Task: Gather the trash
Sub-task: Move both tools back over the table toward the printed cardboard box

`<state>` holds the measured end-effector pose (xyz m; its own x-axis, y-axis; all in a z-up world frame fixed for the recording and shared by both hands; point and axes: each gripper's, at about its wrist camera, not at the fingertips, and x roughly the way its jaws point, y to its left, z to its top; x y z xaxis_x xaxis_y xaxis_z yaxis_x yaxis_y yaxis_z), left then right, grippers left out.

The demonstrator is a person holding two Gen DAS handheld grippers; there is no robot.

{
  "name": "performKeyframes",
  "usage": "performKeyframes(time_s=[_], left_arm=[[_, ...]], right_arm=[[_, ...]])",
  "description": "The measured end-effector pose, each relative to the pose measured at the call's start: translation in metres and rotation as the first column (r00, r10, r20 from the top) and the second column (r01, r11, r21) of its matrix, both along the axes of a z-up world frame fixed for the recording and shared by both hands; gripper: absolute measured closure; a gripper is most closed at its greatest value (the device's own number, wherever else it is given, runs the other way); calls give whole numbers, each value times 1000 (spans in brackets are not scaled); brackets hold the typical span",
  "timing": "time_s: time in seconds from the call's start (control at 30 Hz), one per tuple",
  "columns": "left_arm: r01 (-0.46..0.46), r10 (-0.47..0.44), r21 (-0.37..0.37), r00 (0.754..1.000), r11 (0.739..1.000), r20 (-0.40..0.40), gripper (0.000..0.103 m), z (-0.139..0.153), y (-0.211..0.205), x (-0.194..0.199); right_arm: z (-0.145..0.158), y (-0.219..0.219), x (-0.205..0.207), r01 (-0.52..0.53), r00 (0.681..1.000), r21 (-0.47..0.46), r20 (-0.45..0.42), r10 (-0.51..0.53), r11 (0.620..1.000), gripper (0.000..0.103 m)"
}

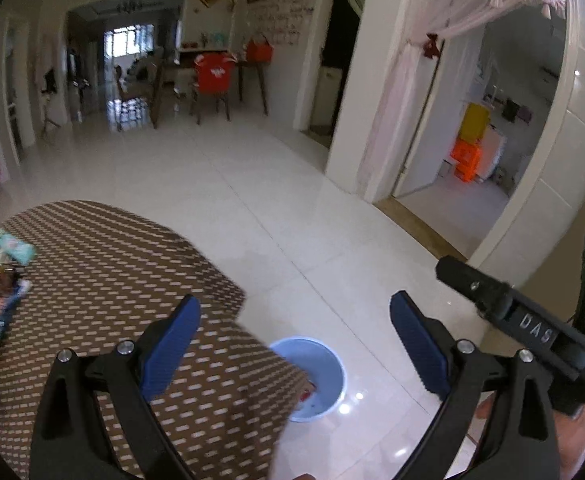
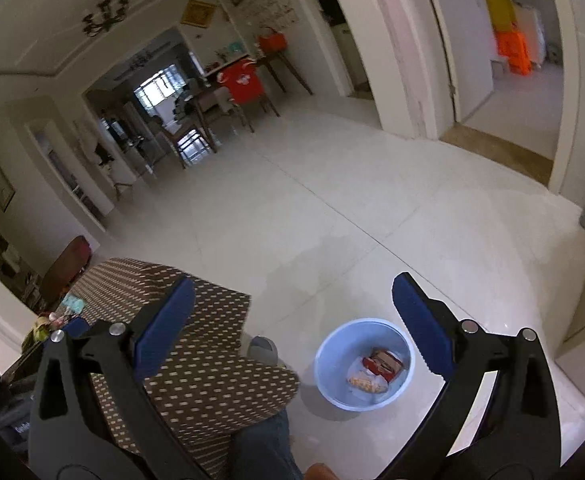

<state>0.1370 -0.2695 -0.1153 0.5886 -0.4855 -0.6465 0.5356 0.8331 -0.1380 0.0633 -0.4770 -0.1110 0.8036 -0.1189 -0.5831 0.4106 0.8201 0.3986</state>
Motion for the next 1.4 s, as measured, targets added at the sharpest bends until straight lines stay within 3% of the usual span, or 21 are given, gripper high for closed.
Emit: performKeyframes(time_s=[0.23,0.4,0.67,0.9,1.0,1.1,1.2,1.27,1.4], left_arm=[[-125,125,-12,989,992,75,9,24,76,-12],[-236,238,-35,966,971,102,9,32,140,-16],[-445,443,-18,886,895,135,9,21,248,-38],[-565,565,-9,824,825,24,9,-14,321,-11],[-600,600,13,799,800,-27,9,-28,337,8],[-586,585,-1,808,810,-77,9,-33,341,23],[-575,575,25,816,818,-62,8,-30,329,32],[-592,595,56,802,804,-55,8,-30,325,43],[-609,608,37,782,792,-134,8,-38,321,61]], right_arm=[[30,66,19,-134,990,-45,45,136,990,6],[37,131,47,-289,955,-57,53,292,956,6],[21,235,91,-495,868,-77,-4,496,865,6],[-1,290,123,-575,818,-69,-68,571,815,6],[-4,300,129,-591,807,-66,-78,586,804,6],[-9,302,136,-597,801,-56,-87,592,800,6],[-13,304,142,-598,800,-46,-91,593,800,6],[-14,303,144,-601,798,-41,-90,596,798,6],[-17,300,149,-604,795,-31,-93,599,796,6]])
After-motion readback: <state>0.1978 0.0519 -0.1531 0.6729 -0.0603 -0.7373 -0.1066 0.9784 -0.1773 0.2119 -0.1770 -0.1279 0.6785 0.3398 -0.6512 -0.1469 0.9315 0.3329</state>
